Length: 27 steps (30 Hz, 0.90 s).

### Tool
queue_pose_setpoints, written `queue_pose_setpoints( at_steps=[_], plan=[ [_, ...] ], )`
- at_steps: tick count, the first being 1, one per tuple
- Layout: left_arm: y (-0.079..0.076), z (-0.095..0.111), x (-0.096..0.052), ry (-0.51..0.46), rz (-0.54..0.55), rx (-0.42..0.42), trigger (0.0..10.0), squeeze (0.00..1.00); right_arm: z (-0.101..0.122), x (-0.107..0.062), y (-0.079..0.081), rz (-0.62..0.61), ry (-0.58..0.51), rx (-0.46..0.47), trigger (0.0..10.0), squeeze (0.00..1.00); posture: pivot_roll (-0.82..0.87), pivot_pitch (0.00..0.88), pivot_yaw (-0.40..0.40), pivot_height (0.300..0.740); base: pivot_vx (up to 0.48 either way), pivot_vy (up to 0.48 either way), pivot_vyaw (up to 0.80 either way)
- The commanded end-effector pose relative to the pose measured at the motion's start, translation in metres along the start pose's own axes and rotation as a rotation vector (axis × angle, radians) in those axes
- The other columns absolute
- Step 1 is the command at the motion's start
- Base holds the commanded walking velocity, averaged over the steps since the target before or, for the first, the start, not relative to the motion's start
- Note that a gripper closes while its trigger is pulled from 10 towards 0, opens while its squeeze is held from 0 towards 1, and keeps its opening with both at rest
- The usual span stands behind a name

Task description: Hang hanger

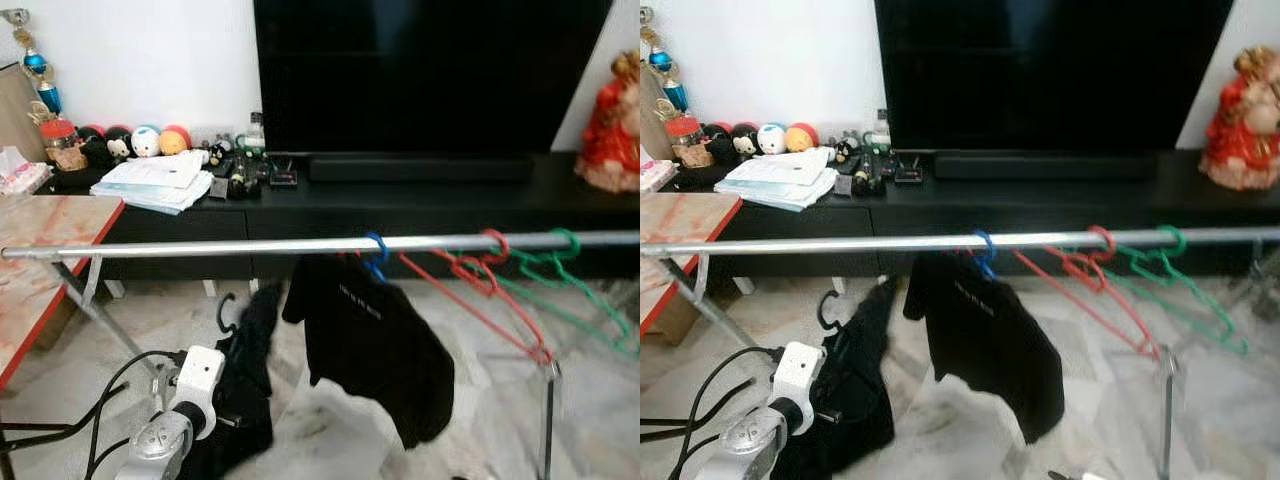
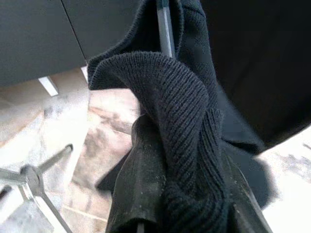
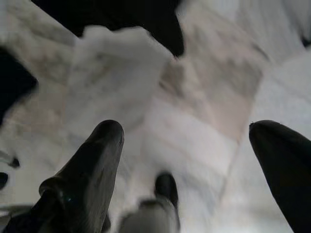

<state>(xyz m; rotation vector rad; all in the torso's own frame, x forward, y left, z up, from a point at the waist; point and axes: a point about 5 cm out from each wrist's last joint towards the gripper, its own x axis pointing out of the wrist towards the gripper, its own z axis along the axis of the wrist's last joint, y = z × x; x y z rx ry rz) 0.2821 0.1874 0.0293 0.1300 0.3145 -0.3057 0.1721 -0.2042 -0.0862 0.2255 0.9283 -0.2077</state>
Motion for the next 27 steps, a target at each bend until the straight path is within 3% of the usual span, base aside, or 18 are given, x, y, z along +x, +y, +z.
queue_pose_setpoints(
  at_steps=[1, 6, 13, 19, 22, 27],
  plan=[
    [0.006, 0.006, 0.001, 0.000, -0.021, 0.048, 10.0, 0.00, -0.007, 0.000, 0.009, 0.024, 0.020, 0.004, 10.0, 0.00, 0.08, 0.035, 0.006, 0.740, 0.000, 0.000, 0.00],
    [0.001, 0.014, 0.007, 0.021, -0.132, 0.145, 10.0, 0.00, -0.002, 0.000, 0.002, 0.022, 0.007, -0.002, 10.0, 0.00, 0.08, 0.035, 0.004, 0.740, 0.000, 0.000, 0.00],
    [-0.002, 0.022, 0.012, 0.026, -0.199, 0.215, 10.0, 0.00, 0.001, 0.000, -0.003, 0.021, 0.004, -0.015, 10.0, 0.00, 0.08, 0.033, 0.004, 0.740, 0.000, 0.000, 0.00],
    [0.002, 0.043, 0.023, -0.003, -0.237, 0.269, 10.0, 0.00, 0.000, -0.001, -0.004, 0.021, 0.009, -0.028, 10.0, 0.00, 0.07, 0.031, 0.011, 0.740, 0.000, 0.000, 0.00],
    [0.001, 0.052, 0.029, -0.016, -0.252, 0.284, 10.0, 0.00, -0.006, -0.001, 0.004, 0.024, 0.019, -0.033, 10.0, 0.00, 0.07, 0.031, 0.018, 0.740, 0.000, 0.000, 0.00],
    [0.001, 0.065, 0.038, -0.031, -0.249, 0.311, 10.0, 0.00, -0.017, 0.000, 0.030, 0.049, 0.042, -0.063, 10.0, 0.00, 0.07, 0.034, 0.030, 0.740, 0.000, 0.000, 0.00]
  ],
)
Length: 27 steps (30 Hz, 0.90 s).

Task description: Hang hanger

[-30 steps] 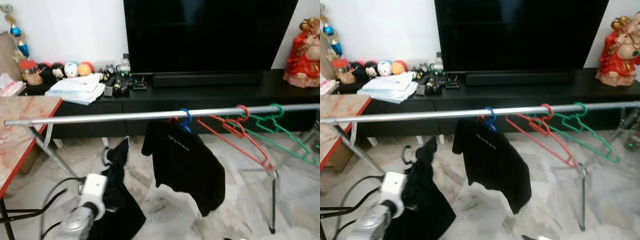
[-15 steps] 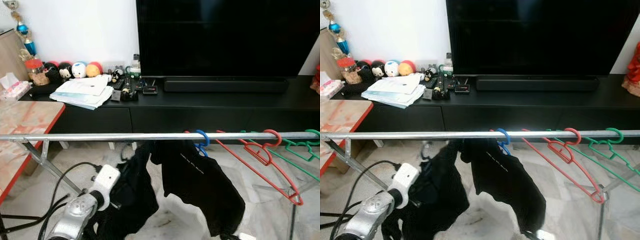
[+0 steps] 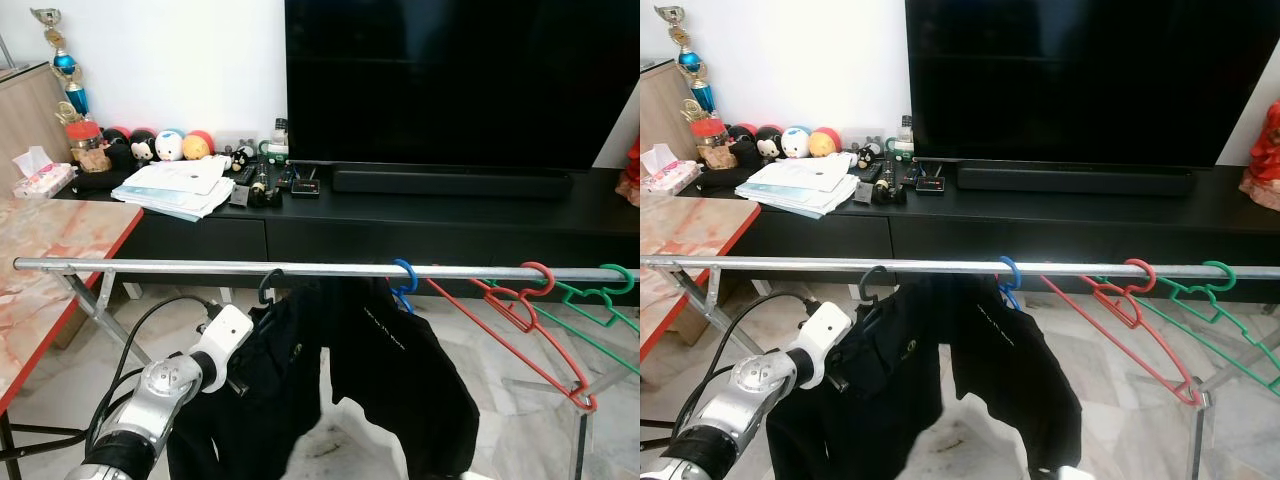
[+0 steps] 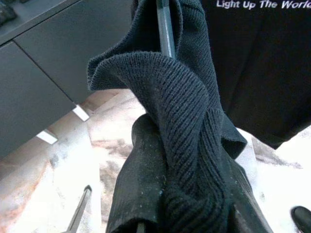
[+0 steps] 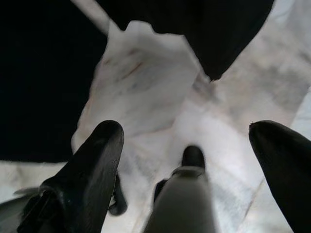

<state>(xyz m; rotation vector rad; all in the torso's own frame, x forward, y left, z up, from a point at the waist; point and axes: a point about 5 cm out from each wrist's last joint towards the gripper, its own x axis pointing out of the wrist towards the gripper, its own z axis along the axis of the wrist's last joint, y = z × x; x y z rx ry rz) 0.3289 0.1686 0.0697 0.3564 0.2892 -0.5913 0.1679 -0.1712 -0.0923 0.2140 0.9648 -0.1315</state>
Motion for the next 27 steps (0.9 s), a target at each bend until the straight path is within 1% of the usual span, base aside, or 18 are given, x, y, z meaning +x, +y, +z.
queue_pose_setpoints(
  at_steps=[1, 4, 5, 6, 8, 11, 12, 13, 17, 18, 19, 20, 23, 24, 27],
  plan=[
    [0.006, 0.012, 0.004, -0.025, 0.004, 0.046, 10.0, 0.00, -0.001, 0.000, 0.005, -0.002, 0.003, -0.021, 10.0, 0.00, 0.06, 0.033, 0.037, 0.740, 0.000, 0.000, 0.00],
    [0.011, 0.016, 0.007, -0.025, 0.024, 0.034, 10.0, 0.00, -0.001, 0.001, 0.012, 0.005, 0.001, -0.022, 10.0, 0.00, 0.06, 0.031, 0.043, 0.740, 0.000, 0.000, 0.00],
    [0.011, 0.016, 0.007, -0.025, 0.024, 0.034, 10.0, 0.00, -0.001, 0.001, 0.012, 0.005, 0.001, -0.022, 10.0, 0.00, 0.06, 0.031, 0.043, 0.740, 0.000, 0.000, 0.00],
    [0.016, 0.019, 0.008, -0.024, 0.056, 0.014, 10.0, 0.00, 0.002, 0.002, 0.016, 0.006, -0.003, -0.021, 10.0, 0.00, 0.06, 0.031, 0.047, 0.740, 0.000, 0.000, 0.00],
    [0.021, 0.023, 0.010, -0.028, 0.088, -0.026, 10.0, 0.00, 0.005, 0.003, 0.018, 0.006, -0.008, -0.020, 10.0, 0.00, 0.06, 0.030, 0.050, 0.740, 0.000, 0.000, 0.00],
    [0.026, 0.025, 0.013, -0.014, 0.141, -0.066, 10.0, 0.00, 0.008, 0.003, 0.019, 0.004, -0.011, -0.019, 10.0, 0.00, 0.06, 0.030, 0.052, 0.740, 0.000, 0.000, 0.00],
    [0.026, 0.025, 0.013, -0.014, 0.141, -0.066, 10.0, 0.00, 0.008, 0.003, 0.019, 0.004, -0.011, -0.019, 10.0, 0.00, 0.06, 0.030, 0.052, 0.740, 0.000, 0.000, 0.00],
    [0.028, 0.025, 0.015, -0.001, 0.171, -0.088, 10.0, 0.00, 0.008, 0.003, 0.019, 0.002, -0.010, -0.018, 10.0, 0.00, 0.06, 0.030, 0.051, 0.740, 0.000, 0.000, 0.00],
    [0.031, 0.025, 0.015, 0.016, 0.212, -0.114, 10.0, 0.00, 0.005, 0.003, 0.018, 0.000, -0.004, -0.017, 10.0, 0.00, 0.05, 0.031, 0.051, 0.740, 0.000, 0.000, 0.00],
    [0.033, 0.021, 0.015, 0.042, 0.239, -0.131, 10.0, 0.00, 0.002, 0.002, 0.017, -0.003, 0.001, -0.018, 10.0, 0.00, 0.05, 0.032, 0.050, 0.740, 0.000, 0.000, 0.00],
    [0.033, 0.021, 0.015, 0.042, 0.239, -0.131, 10.0, 0.00, 0.002, 0.002, 0.017, -0.003, 0.001, -0.018, 10.0, 0.00, 0.05, 0.032, 0.050, 0.740, 0.000, 0.000, 0.00],
    [0.035, 0.016, 0.014, 0.082, 0.272, -0.154, 10.0, 0.00, -0.001, 0.002, 0.016, -0.005, 0.007, -0.019, 10.0, 0.00, 0.05, 0.032, 0.048, 0.740, 0.000, 0.000, 0.00],
    [0.036, 0.008, 0.012, 0.136, 0.299, -0.181, 10.0, 0.00, -0.002, 0.001, 0.015, -0.006, 0.010, -0.020, 10.0, 0.00, 0.05, 0.032, 0.047, 0.740, 0.000, 0.000, 0.00],
    [0.037, 0.001, 0.009, 0.173, 0.317, -0.195, 10.0, 0.00, -0.002, 0.001, 0.014, -0.007, 0.011, -0.023, 10.0, 0.00, 0.05, 0.034, 0.045, 0.740, 0.000, 0.000, 0.00],
    [0.036, -0.006, 0.007, 0.203, 0.332, -0.217, 10.0, 0.00, -0.002, 0.001, 0.012, -0.010, 0.013, -0.025, 10.0, 0.00, 0.05, 0.034, 0.044, 0.740, 0.000, 0.000, 0.00]
  ],
)
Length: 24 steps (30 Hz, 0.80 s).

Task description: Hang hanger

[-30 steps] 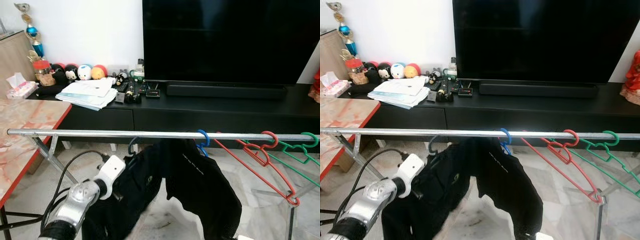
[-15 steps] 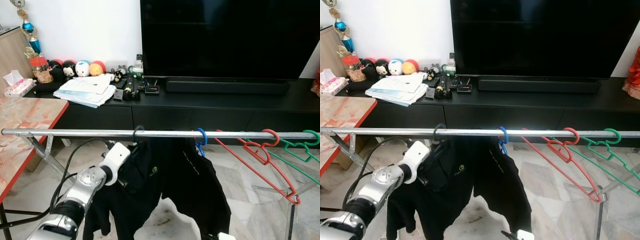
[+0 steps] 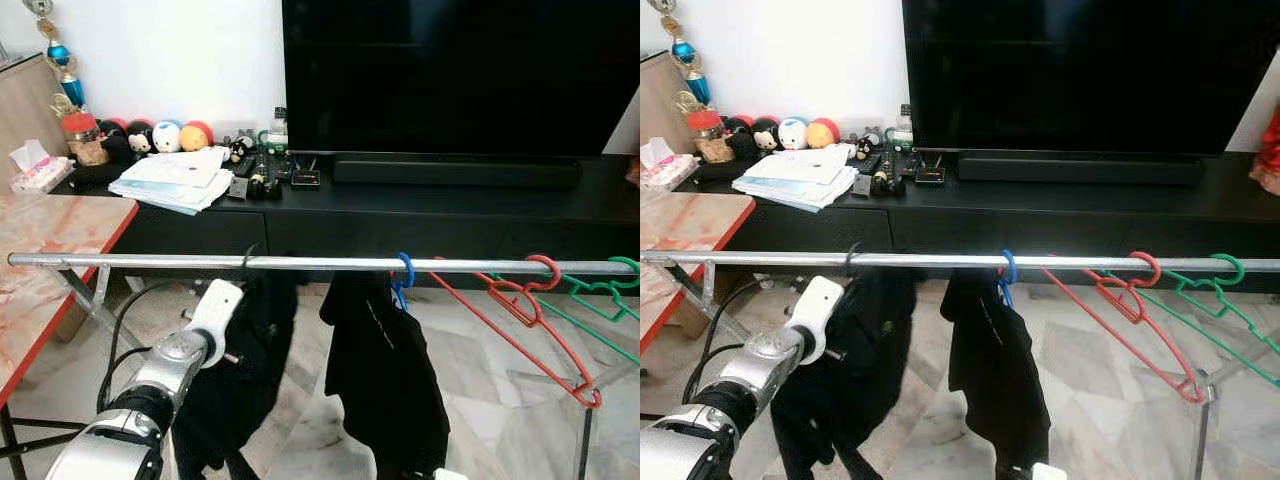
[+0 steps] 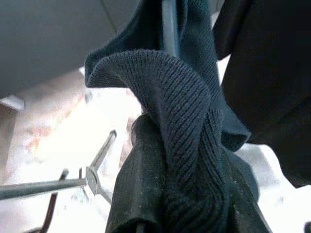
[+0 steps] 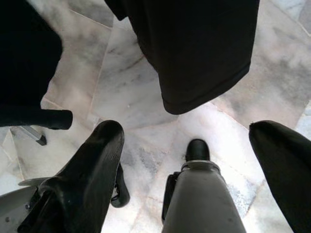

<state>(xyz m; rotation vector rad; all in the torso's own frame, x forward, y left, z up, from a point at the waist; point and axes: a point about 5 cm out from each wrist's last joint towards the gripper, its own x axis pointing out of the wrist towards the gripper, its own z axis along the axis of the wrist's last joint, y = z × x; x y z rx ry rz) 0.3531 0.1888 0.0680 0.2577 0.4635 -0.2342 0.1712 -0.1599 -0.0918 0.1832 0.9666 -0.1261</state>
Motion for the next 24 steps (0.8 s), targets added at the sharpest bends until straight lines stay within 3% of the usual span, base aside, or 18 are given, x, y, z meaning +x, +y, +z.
queue_pose_setpoints(
  at_steps=[1, 9, 10, 11, 12, 13, 24],
  plan=[
    [0.007, -0.002, -0.001, 0.025, 0.035, -0.024, 10.0, 0.00, -0.002, 0.000, 0.000, -0.001, 0.014, 0.002, 10.0, 0.00, 0.06, 0.034, 0.042, 0.740, 0.000, 0.000, 0.00],
    [0.002, -0.012, -0.001, 0.026, 0.051, -0.062, 10.0, 0.00, 0.001, 0.000, -0.001, 0.000, 0.011, -0.004, 10.0, 0.00, 0.06, 0.034, 0.038, 0.740, 0.000, 0.000, 0.00],
    [0.002, -0.012, -0.001, 0.014, 0.054, -0.080, 10.0, 0.50, 0.002, 0.000, -0.001, -0.001, 0.009, -0.004, 10.0, 0.00, 0.06, 0.034, 0.038, 0.740, 0.000, 0.000, 0.00],
    [0.002, -0.011, -0.002, 0.002, 0.058, -0.094, 10.0, 0.79, 0.002, 0.001, -0.002, -0.001, 0.008, -0.004, 10.0, 0.00, 0.06, 0.034, 0.037, 0.740, 0.000, 0.000, 0.00],
    [0.001, -0.011, -0.002, -0.005, 0.062, -0.102, 10.0, 0.79, 0.002, 0.001, -0.002, -0.002, 0.007, -0.004, 10.0, 0.00, 0.06, 0.034, 0.037, 0.740, 0.000, 0.000, 0.00],
    [0.002, -0.011, -0.002, -0.010, 0.066, -0.108, 10.0, 1.00, 0.003, 0.001, -0.002, -0.002, 0.006, -0.004, 10.0, 0.00, 0.06, 0.034, 0.037, 0.740, 0.000, 0.000, 0.00],
    [-0.005, -0.013, -0.004, -0.123, 0.061, -0.199, 10.0, 1.00, 0.006, 0.001, -0.005, 0.005, -0.001, -0.018, 10.0, 0.00, 0.05, 0.036, 0.018, 0.740, 0.000, 0.000, 0.00]
  ],
)
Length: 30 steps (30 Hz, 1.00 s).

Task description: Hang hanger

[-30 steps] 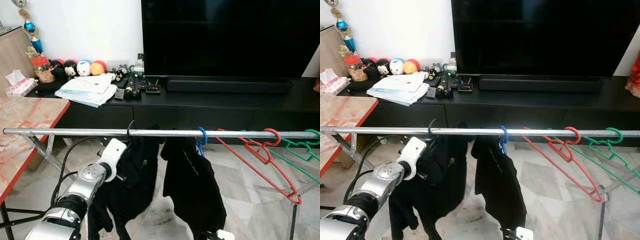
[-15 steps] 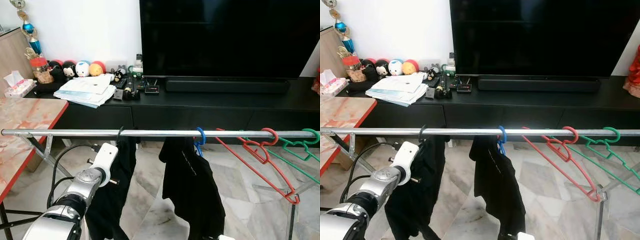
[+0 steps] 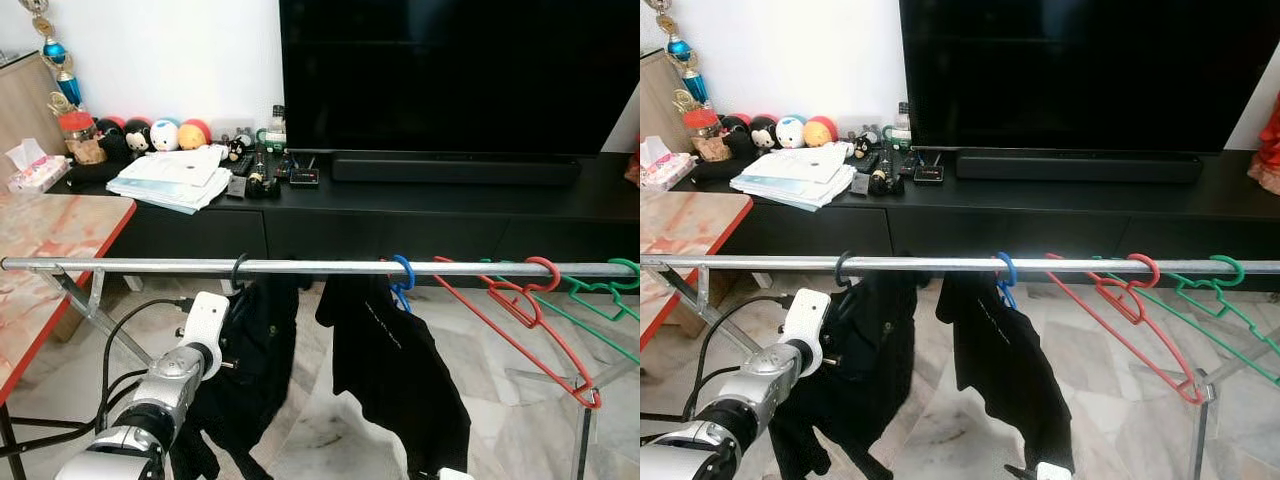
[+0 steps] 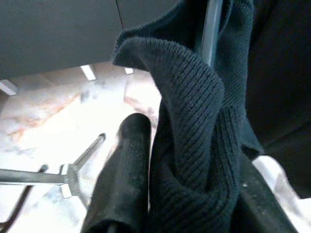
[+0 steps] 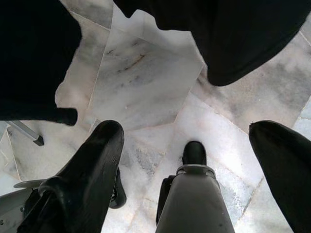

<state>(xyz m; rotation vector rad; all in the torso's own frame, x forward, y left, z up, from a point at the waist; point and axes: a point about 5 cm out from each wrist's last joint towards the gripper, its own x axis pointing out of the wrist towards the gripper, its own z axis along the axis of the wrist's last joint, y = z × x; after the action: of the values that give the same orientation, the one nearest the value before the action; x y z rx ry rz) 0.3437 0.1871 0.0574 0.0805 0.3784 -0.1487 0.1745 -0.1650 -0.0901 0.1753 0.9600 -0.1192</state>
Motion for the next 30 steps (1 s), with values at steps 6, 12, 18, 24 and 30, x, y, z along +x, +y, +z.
queue_pose_setpoints(
  at_steps=[6, 12, 18, 24, 30],
  plan=[
    [-0.003, -0.001, -0.006, -0.109, -0.012, -0.065, 10.0, 1.00, 0.001, 0.000, -0.002, 0.002, -0.001, -0.009, 10.0, 0.00, 0.05, 0.035, 0.010, 0.740, 0.000, 0.000, 0.00],
    [0.001, -0.006, -0.012, -0.159, 0.003, -0.103, 10.0, 1.00, 0.002, 0.000, -0.003, 0.005, -0.004, -0.010, 10.0, 0.00, 0.05, 0.035, 0.007, 0.740, 0.000, 0.000, 0.00],
    [0.008, -0.010, -0.021, -0.209, 0.039, -0.128, 10.0, 1.00, 0.002, 0.000, -0.003, 0.005, -0.009, -0.005, 10.0, 0.00, 0.05, 0.029, 0.010, 0.740, 0.000, 0.000, 0.00],
    [0.010, -0.003, -0.033, -0.314, 0.053, -0.123, 10.0, 1.00, 0.011, 0.001, -0.002, 0.005, -0.056, 0.012, 10.0, 0.00, 0.04, 0.017, 0.007, 0.740, 0.000, 0.000, 0.00],
    [0.007, -0.008, -0.044, -0.342, 0.053, -0.115, 10.0, 0.00, 0.038, 0.000, -0.024, 0.009, -0.163, 0.024, 10.0, 0.00, 0.04, 0.003, 0.000, 0.740, 0.000, 0.000, 0.00]
  ],
)
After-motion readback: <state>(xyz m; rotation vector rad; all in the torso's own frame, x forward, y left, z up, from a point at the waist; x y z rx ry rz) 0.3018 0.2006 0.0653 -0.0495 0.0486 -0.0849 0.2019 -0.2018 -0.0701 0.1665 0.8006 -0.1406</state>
